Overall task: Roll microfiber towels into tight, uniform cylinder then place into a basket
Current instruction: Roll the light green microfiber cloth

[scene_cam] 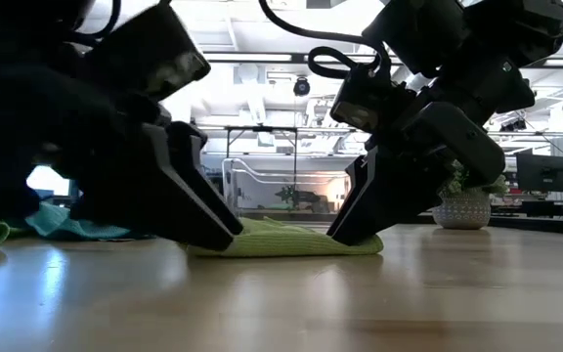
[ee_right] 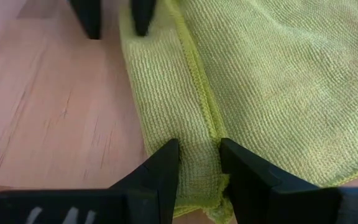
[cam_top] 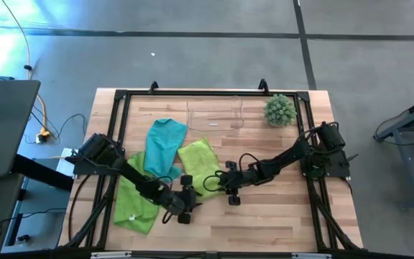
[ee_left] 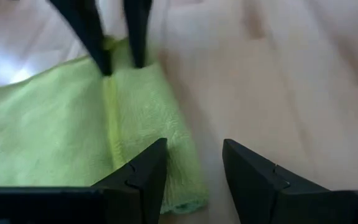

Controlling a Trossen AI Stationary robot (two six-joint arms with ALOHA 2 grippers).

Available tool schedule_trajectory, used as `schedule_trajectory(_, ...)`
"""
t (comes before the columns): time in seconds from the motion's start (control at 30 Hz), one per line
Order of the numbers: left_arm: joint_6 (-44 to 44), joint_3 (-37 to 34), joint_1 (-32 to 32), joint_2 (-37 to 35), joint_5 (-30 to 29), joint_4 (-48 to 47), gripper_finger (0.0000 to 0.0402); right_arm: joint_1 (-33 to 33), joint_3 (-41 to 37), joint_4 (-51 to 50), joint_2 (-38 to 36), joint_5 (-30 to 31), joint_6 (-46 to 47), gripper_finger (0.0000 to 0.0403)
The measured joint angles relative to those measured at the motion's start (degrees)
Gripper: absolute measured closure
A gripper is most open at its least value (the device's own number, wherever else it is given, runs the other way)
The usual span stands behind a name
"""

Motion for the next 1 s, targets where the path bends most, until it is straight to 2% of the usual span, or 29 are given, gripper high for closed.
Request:
schedule_trajectory(0.1, 0.02, 0.39, -0.04, -0.19, -2.18, -3.0, 0.0256, 0.0, 0.04, -0.14, -0.02, 0.0, 0.11, 0.0289)
schedule_trajectory(0.53, 1.91, 0.52, -0.52, -0.32, -2.82, -3.94, 0.0256, -0.02, 0.04, -0.19, -0.02, 0.02, 0.2, 0.0289)
schedule_trajectory(0.8, 5.39, 0.95, -0.48, -0.32, -6.24, -4.38, 0.0256, -0.02, 0.04, -0.17, -0.04, 0.03, 0.2, 0.0289)
schedule_trajectory(0.87, 4.54, 0.94, -0.13, -0.32, -6.15, -6.0, 0.0256, -0.02, 0.04, -0.14, -0.04, 0.04, 0.2, 0.0289)
schedule_trajectory(1.0, -1.89, 1.09, 0.68, -0.46, -2.27, -9.05, 0.0256, -0.02, 0.04, -0.12, -0.04, 0.07, 0.2, 0.0289)
